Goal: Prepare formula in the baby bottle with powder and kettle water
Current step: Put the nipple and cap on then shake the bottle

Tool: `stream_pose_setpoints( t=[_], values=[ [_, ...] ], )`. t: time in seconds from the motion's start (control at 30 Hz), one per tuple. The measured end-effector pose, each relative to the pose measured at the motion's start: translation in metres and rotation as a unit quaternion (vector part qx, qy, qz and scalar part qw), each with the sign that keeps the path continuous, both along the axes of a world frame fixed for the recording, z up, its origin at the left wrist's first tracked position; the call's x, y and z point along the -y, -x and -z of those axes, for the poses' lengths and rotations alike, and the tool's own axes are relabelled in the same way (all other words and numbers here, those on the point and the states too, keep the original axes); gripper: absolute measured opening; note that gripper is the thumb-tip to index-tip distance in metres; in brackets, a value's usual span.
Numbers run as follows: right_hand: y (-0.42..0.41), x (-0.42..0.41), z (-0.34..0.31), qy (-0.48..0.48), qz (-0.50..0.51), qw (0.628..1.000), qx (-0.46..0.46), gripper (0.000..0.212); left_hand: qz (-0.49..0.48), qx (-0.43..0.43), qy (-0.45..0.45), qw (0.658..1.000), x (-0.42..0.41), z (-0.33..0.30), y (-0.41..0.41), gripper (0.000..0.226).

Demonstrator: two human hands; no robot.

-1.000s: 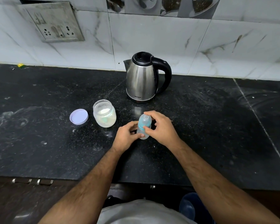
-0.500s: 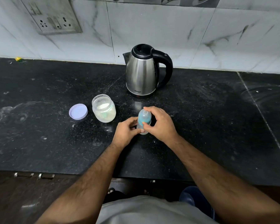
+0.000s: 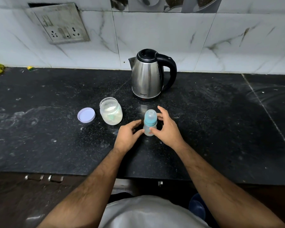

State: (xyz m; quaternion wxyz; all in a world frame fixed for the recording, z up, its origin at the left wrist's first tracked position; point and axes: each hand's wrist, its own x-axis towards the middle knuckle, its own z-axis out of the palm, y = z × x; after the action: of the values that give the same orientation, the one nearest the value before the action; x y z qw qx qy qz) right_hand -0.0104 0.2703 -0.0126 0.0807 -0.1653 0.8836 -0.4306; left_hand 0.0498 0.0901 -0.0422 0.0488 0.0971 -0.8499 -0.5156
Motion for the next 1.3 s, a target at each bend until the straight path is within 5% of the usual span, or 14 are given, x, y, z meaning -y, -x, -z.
stream_pose_setpoints(
  t=[0.23,0.47,0.63,0.9,1.13,1.3],
  values=[
    [-0.006,0.016,0.005,0.026,0.028,0.997,0.062,0.092,0.009,-0.024,0.193,0.981,0.029,0.014,-0.050,0.044],
    [-0.019,0.024,-0.002,0.032,0.090,0.995,0.038,0.057,0.093,0.012,0.337,0.937,0.039,0.020,-0.073,0.075],
    [-0.038,0.011,-0.006,0.089,0.144,0.985,0.042,0.057,0.132,0.034,0.365,0.921,0.036,0.022,-0.072,0.080],
    [-0.063,-0.011,-0.050,0.193,0.152,0.968,0.042,0.099,0.131,0.044,0.365,0.921,0.030,0.025,-0.057,0.079],
    [-0.057,-0.022,-0.104,0.347,0.143,0.926,0.040,0.079,0.115,0.054,0.383,0.915,0.031,0.040,-0.056,0.091],
    [-0.060,-0.021,-0.106,0.314,0.085,0.945,0.042,0.075,0.094,0.040,0.380,0.919,0.031,0.048,-0.057,0.088]
  ],
)
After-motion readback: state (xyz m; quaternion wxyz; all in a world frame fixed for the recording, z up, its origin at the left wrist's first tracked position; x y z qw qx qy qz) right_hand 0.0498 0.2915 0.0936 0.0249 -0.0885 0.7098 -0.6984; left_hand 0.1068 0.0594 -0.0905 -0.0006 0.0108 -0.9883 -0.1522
